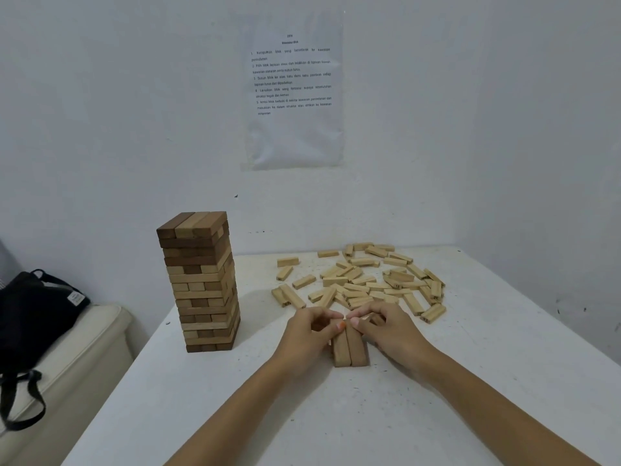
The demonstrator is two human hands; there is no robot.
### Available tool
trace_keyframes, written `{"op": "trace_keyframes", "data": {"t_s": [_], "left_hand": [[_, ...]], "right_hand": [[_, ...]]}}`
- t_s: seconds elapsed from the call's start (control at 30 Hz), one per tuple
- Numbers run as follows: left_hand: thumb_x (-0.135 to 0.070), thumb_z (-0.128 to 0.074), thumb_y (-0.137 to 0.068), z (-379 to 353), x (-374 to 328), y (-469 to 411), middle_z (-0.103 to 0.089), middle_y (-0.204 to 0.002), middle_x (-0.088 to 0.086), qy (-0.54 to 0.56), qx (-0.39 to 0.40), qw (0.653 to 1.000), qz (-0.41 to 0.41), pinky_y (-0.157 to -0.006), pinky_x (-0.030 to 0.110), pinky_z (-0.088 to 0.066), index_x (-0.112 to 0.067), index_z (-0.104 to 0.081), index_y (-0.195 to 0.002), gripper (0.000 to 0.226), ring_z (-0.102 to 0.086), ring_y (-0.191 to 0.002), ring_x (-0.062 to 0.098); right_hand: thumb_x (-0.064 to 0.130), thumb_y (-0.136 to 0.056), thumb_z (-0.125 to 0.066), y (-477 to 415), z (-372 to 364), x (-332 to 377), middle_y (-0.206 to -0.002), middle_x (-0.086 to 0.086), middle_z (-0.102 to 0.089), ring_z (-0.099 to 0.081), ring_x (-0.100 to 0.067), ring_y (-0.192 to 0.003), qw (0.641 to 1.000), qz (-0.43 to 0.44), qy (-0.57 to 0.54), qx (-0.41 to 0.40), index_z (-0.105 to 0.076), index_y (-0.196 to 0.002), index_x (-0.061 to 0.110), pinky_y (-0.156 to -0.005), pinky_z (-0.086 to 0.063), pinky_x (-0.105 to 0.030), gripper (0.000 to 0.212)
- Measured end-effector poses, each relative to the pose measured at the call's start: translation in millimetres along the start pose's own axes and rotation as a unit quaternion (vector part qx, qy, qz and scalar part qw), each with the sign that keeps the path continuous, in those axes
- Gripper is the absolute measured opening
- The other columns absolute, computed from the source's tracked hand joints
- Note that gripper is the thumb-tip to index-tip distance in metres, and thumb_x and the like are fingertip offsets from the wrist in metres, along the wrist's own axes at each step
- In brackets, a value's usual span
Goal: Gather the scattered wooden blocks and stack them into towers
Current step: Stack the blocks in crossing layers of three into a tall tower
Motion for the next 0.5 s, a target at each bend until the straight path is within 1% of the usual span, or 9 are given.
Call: {"op": "trace_keyframes", "data": {"t_s": [0.07,0.13,0.2,0.27,0.3,0.33,0.4,0.47,0.5], "left_hand": [[-0.019,-0.063,-0.091,0.2,1.5,-0.1,-0.067,-0.088,-0.006,-0.036,-0.012,0.999,-0.008,-0.067,0.005,-0.042,-0.015,-0.069,-0.102,0.014,-0.059,-0.08,0.002],[-0.021,-0.062,-0.092,-1.1,5.3,-1.2,-0.067,-0.092,-0.007,-0.047,-0.016,0.999,-0.004,-0.068,0.005,-0.042,-0.014,-0.069,-0.105,0.016,-0.059,-0.083,0.0],[-0.022,-0.061,-0.093,-1.9,5.3,-0.6,-0.067,-0.094,-0.007,-0.054,-0.018,0.998,-0.003,-0.07,0.006,-0.043,-0.013,-0.068,-0.107,0.019,-0.059,-0.086,0.002],[-0.021,-0.061,-0.093,-1.4,4.5,1.0,-0.064,-0.095,-0.007,-0.064,-0.03,0.997,-0.008,-0.069,0.005,-0.042,-0.012,-0.068,-0.108,0.019,-0.058,-0.087,0.003],[-0.021,-0.061,-0.092,-0.5,4.2,1.9,-0.062,-0.096,-0.007,-0.075,-0.04,0.996,-0.011,-0.069,0.004,-0.041,-0.013,-0.068,-0.108,0.019,-0.056,-0.086,0.001],[-0.02,-0.061,-0.092,0.1,3.4,3.1,-0.059,-0.098,-0.005,-0.089,-0.049,0.995,-0.015,-0.068,0.003,-0.04,-0.013,-0.067,-0.108,0.018,-0.053,-0.086,0.0],[-0.021,-0.06,-0.093,-0.2,1.9,4.2,-0.055,-0.106,0.001,-0.112,-0.057,0.992,-0.022,-0.069,0.003,-0.038,-0.016,-0.066,-0.11,0.019,-0.05,-0.088,0.002],[-0.021,-0.057,-0.094,0.1,1.4,3.7,-0.055,-0.109,0.004,-0.119,-0.055,0.991,-0.019,-0.068,0.003,-0.039,-0.016,-0.065,-0.111,0.019,-0.049,-0.088,0.003],[-0.019,-0.055,-0.095,1.4,1.9,3.2,-0.056,-0.109,0.004,-0.116,-0.053,0.992,-0.013,-0.067,0.002,-0.039,-0.015,-0.065,-0.111,0.019,-0.05,-0.086,0.003]], "right_hand": [[0.02,-0.09,-0.066,0.2,-1.4,1.0,-0.109,0.007,-0.066,-0.057,-0.005,-0.109,1.0,0.01,0.02,0.0,-0.073,-0.09,0.021,-0.093,-0.046,-0.021,0.007],[0.018,-0.092,-0.064,0.8,-2.4,1.3,-0.108,0.005,-0.067,-0.058,-0.004,-0.107,0.999,0.012,0.038,-0.001,-0.072,-0.091,0.018,-0.082,-0.042,-0.008,0.008],[0.018,-0.092,-0.063,2.3,-3.1,0.6,-0.101,-0.001,-0.069,-0.061,-0.008,-0.099,0.998,0.013,0.056,-0.002,-0.071,-0.091,0.016,-0.072,-0.04,-0.004,0.008],[0.02,-0.093,-0.061,5.6,-4.1,4.2,-0.086,-0.007,-0.067,-0.06,-0.015,-0.08,0.995,0.022,0.093,-0.001,-0.068,-0.09,0.017,-0.061,-0.039,-0.007,0.008],[0.022,-0.094,-0.059,4.7,-3.9,2.4,-0.081,-0.005,-0.063,-0.055,-0.014,-0.072,0.995,0.017,0.1,-0.002,-0.066,-0.09,0.019,-0.058,-0.036,-0.012,0.009],[0.023,-0.095,-0.055,3.6,-2.4,-0.5,-0.082,0.0,-0.061,-0.051,-0.01,-0.07,0.996,0.0,0.092,-0.005,-0.064,-0.091,0.02,-0.058,-0.035,-0.015,0.011],[0.02,-0.098,-0.045,2.2,0.3,-9.6,-0.084,0.006,-0.054,-0.045,-0.006,-0.069,0.997,-0.072,0.02,-0.006,-0.063,-0.092,0.021,-0.06,-0.034,-0.02,0.019],[0.015,-0.096,-0.041,2.3,5.0,-18.1,-0.083,0.002,-0.052,-0.044,-0.01,-0.068,0.99,-0.135,-0.048,-0.005,-0.067,-0.098,0.018,-0.06,-0.034,-0.023,0.027],[0.014,-0.095,-0.041,0.4,9.2,-20.1,-0.083,0.0,-0.053,-0.046,-0.013,-0.069,0.988,-0.142,-0.056,-0.01,-0.069,-0.1,0.017,-0.061,-0.036,-0.024,0.028]]}}
Point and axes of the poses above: each hand's wrist, its own y-axis away from the middle knuckle, its own z-axis out of the back of the hand, x = y × z, the point moved 10 cm from there along -y, towards the middle knuckle
